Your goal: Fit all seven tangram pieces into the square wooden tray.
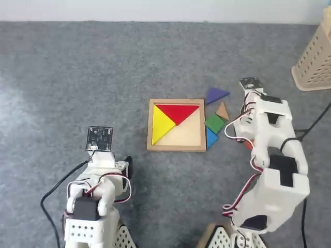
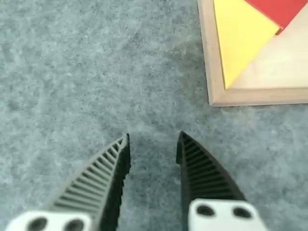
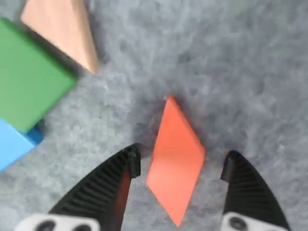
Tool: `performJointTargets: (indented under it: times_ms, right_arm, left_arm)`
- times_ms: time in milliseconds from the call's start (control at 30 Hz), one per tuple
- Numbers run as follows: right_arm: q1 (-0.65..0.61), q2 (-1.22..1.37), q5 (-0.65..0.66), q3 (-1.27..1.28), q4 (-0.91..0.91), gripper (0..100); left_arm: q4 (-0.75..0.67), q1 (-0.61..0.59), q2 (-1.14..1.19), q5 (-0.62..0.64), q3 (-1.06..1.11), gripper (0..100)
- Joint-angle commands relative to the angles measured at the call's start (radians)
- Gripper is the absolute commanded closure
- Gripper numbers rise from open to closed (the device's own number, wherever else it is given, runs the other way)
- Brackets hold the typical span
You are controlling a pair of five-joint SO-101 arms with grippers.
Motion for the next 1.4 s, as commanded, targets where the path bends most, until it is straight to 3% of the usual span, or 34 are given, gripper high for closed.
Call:
performJointTargets:
  times_ms: [0, 267, 567, 867, 1067, 1367]
  right_arm:
    - [0.030, 0.004, 0.020, -0.041, -0.001, 72.0]
    - [0.039, -0.117, 0.012, 0.020, 0.030, 72.0]
    - [-0.113, -0.447, -0.011, 0.222, -0.002, 72.0]
    - [-0.133, -0.188, 0.060, 0.133, -0.001, 72.0]
    - [-0.024, -0.035, 0.063, 0.017, -0.001, 72.0]
    - [0.002, 0.025, 0.057, -0.061, 0.033, 72.0]
  left_arm:
    - [-0.006, -0.005, -0.020, 0.006, -0.002, 85]
    - [-0.006, -0.005, -0.020, 0.006, -0.002, 85]
    - [-0.006, -0.005, -0.020, 0.006, -0.002, 85]
    - [-0.006, -0.005, -0.020, 0.006, -0.002, 85]
    - [-0.006, -0.005, -0.020, 0.006, -0.002, 85]
    - [-0.006, -0.005, -0.020, 0.006, -0.002, 85]
